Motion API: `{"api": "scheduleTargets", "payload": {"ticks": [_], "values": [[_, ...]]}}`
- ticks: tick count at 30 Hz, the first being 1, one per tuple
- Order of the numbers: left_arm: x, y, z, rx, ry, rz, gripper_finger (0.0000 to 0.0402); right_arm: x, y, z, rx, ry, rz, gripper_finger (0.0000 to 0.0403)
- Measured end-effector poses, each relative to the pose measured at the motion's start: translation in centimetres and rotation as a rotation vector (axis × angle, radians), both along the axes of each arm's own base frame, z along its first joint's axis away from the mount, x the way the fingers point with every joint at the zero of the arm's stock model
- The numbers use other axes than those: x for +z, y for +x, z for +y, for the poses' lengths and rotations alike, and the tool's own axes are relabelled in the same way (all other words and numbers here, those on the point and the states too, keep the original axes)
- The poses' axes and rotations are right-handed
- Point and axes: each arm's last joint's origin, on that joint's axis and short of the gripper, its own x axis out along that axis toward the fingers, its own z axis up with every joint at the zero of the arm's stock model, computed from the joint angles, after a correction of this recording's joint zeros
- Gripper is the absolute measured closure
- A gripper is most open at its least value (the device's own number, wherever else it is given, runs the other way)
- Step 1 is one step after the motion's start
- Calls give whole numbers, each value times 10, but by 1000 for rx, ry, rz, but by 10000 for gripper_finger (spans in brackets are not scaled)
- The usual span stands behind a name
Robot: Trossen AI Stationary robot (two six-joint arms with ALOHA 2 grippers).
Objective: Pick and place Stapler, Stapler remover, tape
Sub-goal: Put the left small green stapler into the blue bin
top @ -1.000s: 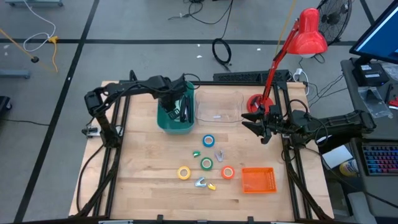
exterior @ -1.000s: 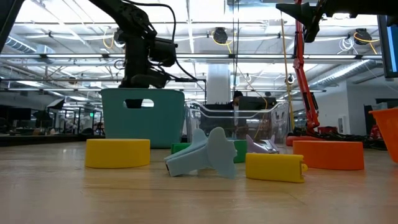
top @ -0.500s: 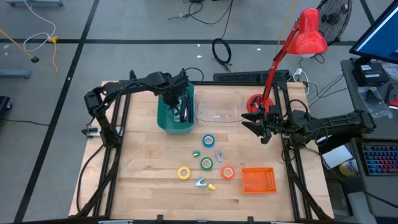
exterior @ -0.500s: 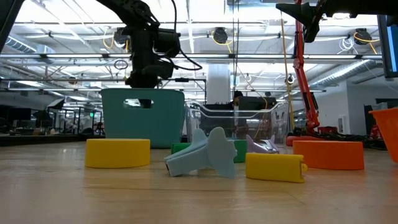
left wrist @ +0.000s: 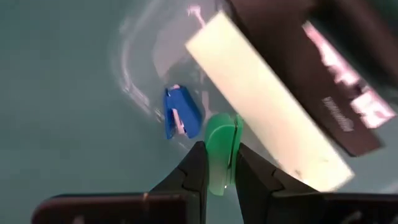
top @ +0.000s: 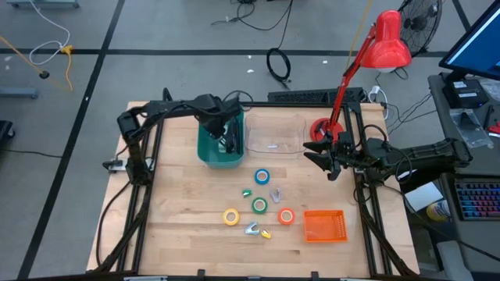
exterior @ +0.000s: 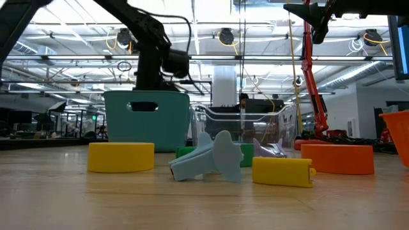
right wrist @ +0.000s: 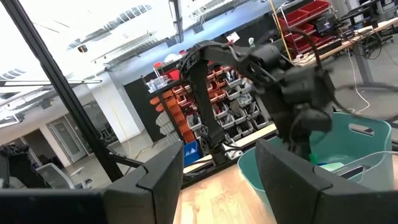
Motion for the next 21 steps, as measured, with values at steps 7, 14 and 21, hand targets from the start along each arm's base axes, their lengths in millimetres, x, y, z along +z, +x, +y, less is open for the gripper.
{"api": "scheduleTargets", "payload": {"ticks": [7, 14, 21], "values": [[-13, 4, 0, 7, -35, 28, 349, 0, 0, 0, 0, 0, -1, 211], [-13, 3, 0, 15, -69, 10, 320, 0, 0, 0, 0, 0, 0, 211], [-13, 3, 0, 13, -78, 7, 244, 0, 0, 0, 0, 0, -1, 211]]}}
